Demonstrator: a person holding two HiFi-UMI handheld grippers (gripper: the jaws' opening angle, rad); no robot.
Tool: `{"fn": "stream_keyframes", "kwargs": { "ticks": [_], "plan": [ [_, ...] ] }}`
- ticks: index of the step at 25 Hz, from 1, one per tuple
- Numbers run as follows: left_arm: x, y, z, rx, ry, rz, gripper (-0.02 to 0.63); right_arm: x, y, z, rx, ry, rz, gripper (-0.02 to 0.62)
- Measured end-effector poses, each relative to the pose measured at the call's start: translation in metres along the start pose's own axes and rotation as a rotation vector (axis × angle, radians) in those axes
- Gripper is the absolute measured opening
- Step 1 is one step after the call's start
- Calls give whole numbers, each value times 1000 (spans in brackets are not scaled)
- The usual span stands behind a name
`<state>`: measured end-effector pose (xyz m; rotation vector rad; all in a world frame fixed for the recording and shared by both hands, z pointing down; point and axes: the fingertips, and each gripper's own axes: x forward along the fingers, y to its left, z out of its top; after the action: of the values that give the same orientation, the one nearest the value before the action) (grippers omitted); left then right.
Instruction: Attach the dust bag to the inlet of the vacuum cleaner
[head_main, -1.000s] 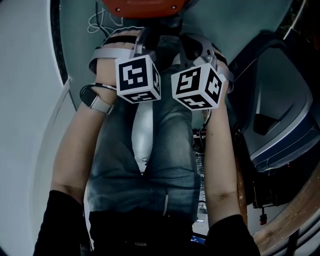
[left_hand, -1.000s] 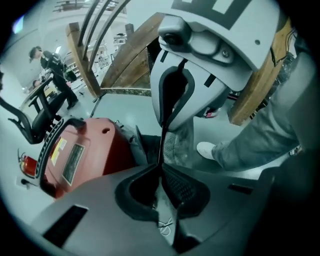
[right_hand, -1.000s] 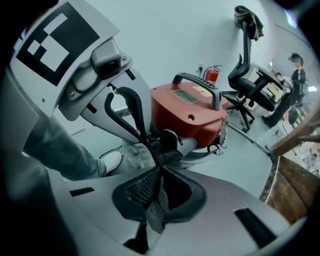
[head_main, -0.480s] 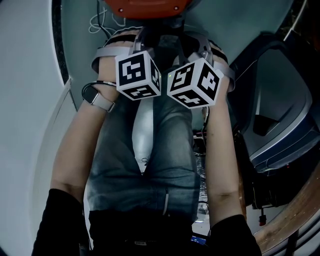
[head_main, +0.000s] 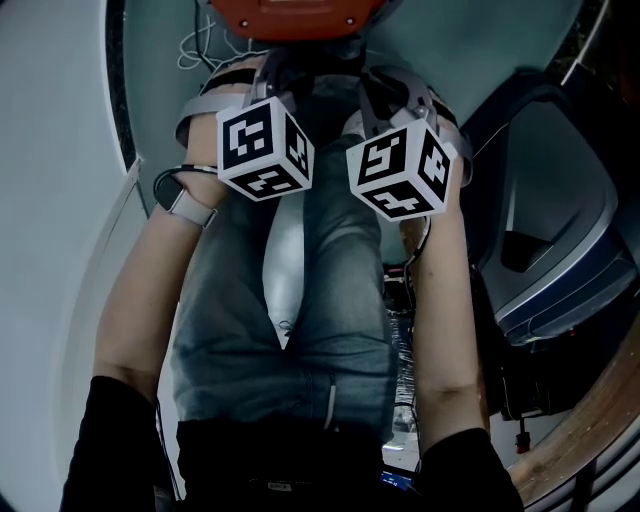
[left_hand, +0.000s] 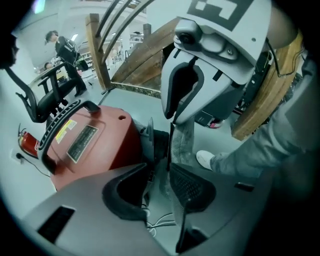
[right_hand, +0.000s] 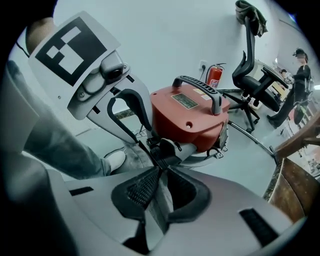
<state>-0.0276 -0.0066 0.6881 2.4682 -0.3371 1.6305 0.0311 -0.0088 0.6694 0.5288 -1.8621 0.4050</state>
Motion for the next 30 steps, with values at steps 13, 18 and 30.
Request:
{"fn": "stream_keyframes", "kwargs": {
  "ticks": [13,18,30],
  "plan": [
    [-75,25,34,-337,-235,-3,130,-66,-31,20,262,-186,-88,43],
    [-117,34,49,-389,-315,30,112,-112,-45,42,322,-293,-148,43],
    [-278,31,107,-394,-511,99,25,-256,-30,81,393,-478,-193,41]
  ]
}}
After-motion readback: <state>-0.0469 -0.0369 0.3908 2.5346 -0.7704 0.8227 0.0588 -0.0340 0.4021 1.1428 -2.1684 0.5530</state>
